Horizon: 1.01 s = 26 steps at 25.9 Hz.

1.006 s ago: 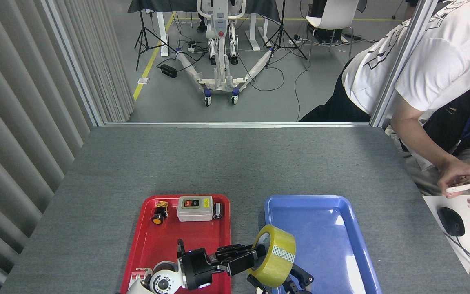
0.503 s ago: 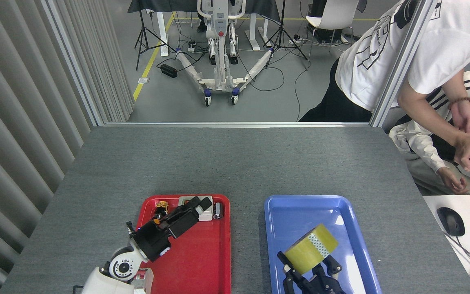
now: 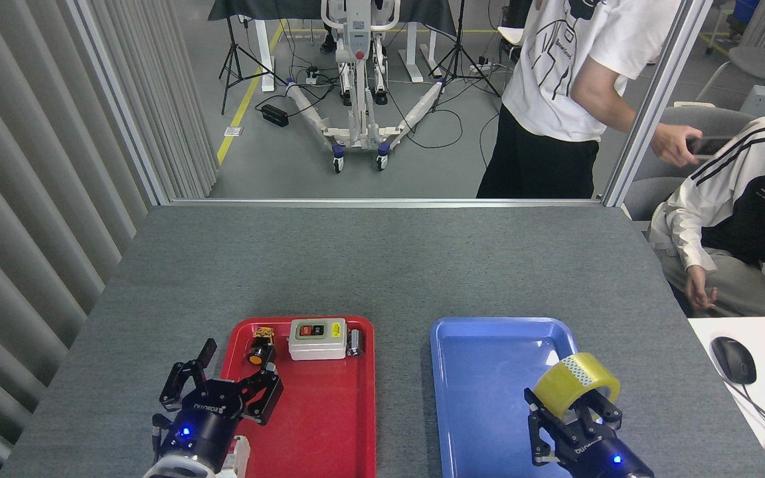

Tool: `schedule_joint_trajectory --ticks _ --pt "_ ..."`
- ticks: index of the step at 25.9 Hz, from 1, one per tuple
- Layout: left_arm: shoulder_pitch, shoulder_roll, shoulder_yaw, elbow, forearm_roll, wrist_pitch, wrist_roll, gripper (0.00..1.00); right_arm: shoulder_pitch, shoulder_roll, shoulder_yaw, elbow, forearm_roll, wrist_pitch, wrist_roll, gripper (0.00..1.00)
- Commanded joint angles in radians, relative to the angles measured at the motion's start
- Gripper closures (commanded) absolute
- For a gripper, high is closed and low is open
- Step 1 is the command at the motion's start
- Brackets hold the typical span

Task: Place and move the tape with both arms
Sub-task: 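Lower the tape into the blue tray with the right gripper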

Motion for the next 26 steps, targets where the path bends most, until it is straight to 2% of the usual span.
schedule_joint_trajectory --ticks 1,4,5,10,11,12,13,18,19,26 --pt "0.021 -0.008 -0.035 0.001 -0.072 0.096 0.047 0.01 -0.069 0.007 0.009 0.0 -0.026 0.006 0.275 1.0" --pt "0.021 -0.008 -0.037 0.011 -0.07 0.096 0.096 0.01 -0.121 0.013 0.023 0.002 -0.055 0.018 0.557 1.0" --pt "0.021 -0.008 -0.037 0.018 -0.07 0.096 0.103 0.01 -0.144 0.013 0.043 0.006 -0.063 0.032 0.615 1.0" --pt "0.021 -0.008 -0.044 0.036 -0.069 0.096 0.108 0.0 -0.198 0.039 0.125 0.04 -0.107 0.179 0.664 1.0" --pt "0.023 -0.006 -0.049 0.038 -0.069 0.096 0.11 0.0 -0.204 0.041 0.135 0.049 -0.11 0.188 0.664 0.89" --pt "0.021 -0.006 -0.054 0.038 -0.07 0.096 0.113 0.0 -0.207 0.041 0.139 0.057 -0.11 0.191 0.663 0.65" --pt "0.023 -0.006 -0.055 0.038 -0.069 0.096 0.125 0.0 -0.208 0.042 0.139 0.06 -0.11 0.19 0.661 0.49" --pt "0.029 -0.006 -0.06 0.034 -0.069 0.096 0.169 0.0 -0.207 0.053 0.139 0.06 -0.107 0.188 0.651 0.04" --pt "0.029 -0.006 -0.06 0.036 -0.069 0.096 0.169 0.0 -0.204 0.059 0.141 0.06 -0.109 0.187 0.649 0.01" --pt "0.035 -0.005 -0.058 0.031 -0.07 0.096 0.171 0.0 -0.193 0.062 0.135 0.054 -0.109 0.187 0.566 0.01"
